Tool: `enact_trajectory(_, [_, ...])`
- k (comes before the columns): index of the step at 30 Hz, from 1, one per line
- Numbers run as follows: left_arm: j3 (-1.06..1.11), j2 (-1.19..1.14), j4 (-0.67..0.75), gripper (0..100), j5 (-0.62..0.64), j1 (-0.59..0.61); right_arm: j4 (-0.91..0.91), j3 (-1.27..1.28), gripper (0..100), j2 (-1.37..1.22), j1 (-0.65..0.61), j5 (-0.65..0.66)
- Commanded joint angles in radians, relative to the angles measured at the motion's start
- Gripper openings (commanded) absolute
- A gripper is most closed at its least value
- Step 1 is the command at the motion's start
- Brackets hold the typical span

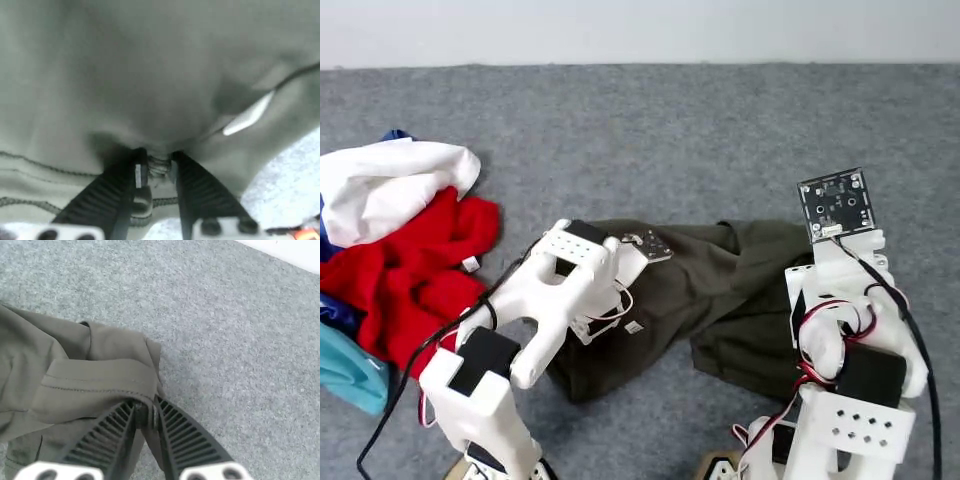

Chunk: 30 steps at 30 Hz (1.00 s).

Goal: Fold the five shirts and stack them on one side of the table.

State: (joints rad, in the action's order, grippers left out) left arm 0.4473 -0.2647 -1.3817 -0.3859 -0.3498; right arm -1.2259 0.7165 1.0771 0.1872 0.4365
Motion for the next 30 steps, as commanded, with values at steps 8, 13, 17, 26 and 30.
enact_trajectory(8, [0.027, -0.003, 0.026, 1, -0.008, 0.000, -0.007, -0.005, 1.0, 0.016, -0.001, -0.008])
enact_trajectory(13, [-0.082, 0.003, -0.112, 1, -0.006, -0.003, -0.007, -0.005, 1.0, 0.016, -0.002, -0.008])
enact_trajectory(17, [-0.236, 0.003, -0.275, 1, -0.005, -0.005, -0.007, -0.005, 1.0, 0.016, 0.001, -0.008])
enact_trajectory(26, [-0.369, 0.064, -0.374, 1, 0.046, -0.032, -0.007, -0.005, 1.0, 0.016, 0.002, -0.008])
enact_trajectory(30, [-0.374, 0.198, -0.374, 2, 0.069, -0.075, -0.007, -0.005, 1.0, 0.016, 0.002, -0.008])
